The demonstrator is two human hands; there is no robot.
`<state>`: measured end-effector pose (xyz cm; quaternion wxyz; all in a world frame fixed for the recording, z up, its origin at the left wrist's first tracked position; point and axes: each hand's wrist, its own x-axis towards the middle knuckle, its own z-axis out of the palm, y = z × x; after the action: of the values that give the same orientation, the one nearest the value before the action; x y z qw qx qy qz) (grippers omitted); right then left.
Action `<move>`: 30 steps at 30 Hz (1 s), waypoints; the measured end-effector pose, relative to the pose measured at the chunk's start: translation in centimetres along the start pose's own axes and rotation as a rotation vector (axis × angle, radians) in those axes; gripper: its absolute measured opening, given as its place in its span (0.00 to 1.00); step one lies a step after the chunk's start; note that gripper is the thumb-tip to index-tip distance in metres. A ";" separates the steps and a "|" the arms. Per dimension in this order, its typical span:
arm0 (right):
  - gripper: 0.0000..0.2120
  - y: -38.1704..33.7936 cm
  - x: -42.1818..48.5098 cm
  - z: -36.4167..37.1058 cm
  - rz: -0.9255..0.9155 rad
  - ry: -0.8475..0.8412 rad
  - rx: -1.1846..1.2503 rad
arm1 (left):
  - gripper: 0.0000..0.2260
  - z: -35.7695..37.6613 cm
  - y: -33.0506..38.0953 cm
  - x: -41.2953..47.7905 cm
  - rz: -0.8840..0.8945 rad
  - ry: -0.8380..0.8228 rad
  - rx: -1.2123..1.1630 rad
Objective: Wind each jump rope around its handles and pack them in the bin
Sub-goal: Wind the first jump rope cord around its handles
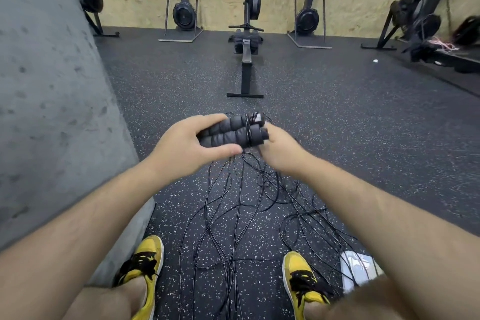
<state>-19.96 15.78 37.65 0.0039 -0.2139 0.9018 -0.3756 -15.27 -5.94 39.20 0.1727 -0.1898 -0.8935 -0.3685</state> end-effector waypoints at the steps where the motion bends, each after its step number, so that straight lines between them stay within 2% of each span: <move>1: 0.10 -0.5 -0.2 0.9 0.018 -0.049 -0.035 | 0.27 0.2 -0.1 0.3 -0.006 0.050 0.065; 5: 0.08 -2.5 -1.3 3.3 0.071 -0.171 -0.095 | 0.26 0.2 -2.1 1.2 0.006 0.148 0.462; 8: 0.14 -4.1 -2.2 2.9 0.097 -0.291 -0.242 | 0.28 -0.1 -4.1 1.5 -0.020 0.147 0.611; 10: 0.14 -5.5 -3.0 1.8 0.051 -0.311 -0.310 | 0.29 -0.4 -5.1 1.4 -0.001 0.127 0.678; 12: 0.10 -6.7 -3.4 0.2 -0.049 -0.227 -0.453 | 0.32 -0.7 -5.7 1.2 0.028 0.082 0.713; 14: 0.11 -7.1 -3.2 -1.1 -0.161 -0.094 -0.652 | 0.34 -0.8 -5.7 0.9 0.070 0.029 0.713; 16: 0.12 -7.0 -2.5 -2.1 -0.241 -0.004 -0.743 | 0.35 -0.7 -5.2 0.7 0.144 -0.029 0.710; 19: 0.12 -5.6 -1.1 -3.0 -0.295 0.045 -0.706 | 0.35 -0.4 -4.1 0.1 0.268 -0.124 0.637; 22: 0.11 -3.5 0.1 -3.6 -0.263 0.046 -0.564 | 0.33 -0.3 -2.5 -0.5 0.311 -0.138 0.504; 27: 0.08 -0.8 -0.7 -2.0 -0.029 -0.025 -0.197 | 0.29 -0.7 -0.3 -0.9 0.264 -0.025 0.339; 30: 0.11 -1.4 -1.3 0.8 -0.011 -0.178 -0.254 | 0.28 -0.6 -0.2 -0.6 0.208 0.059 0.376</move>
<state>-18.16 14.87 37.79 0.0548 -0.2502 0.9369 -0.2380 -14.78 -6.63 39.17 0.2683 -0.2346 -0.9166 -0.1811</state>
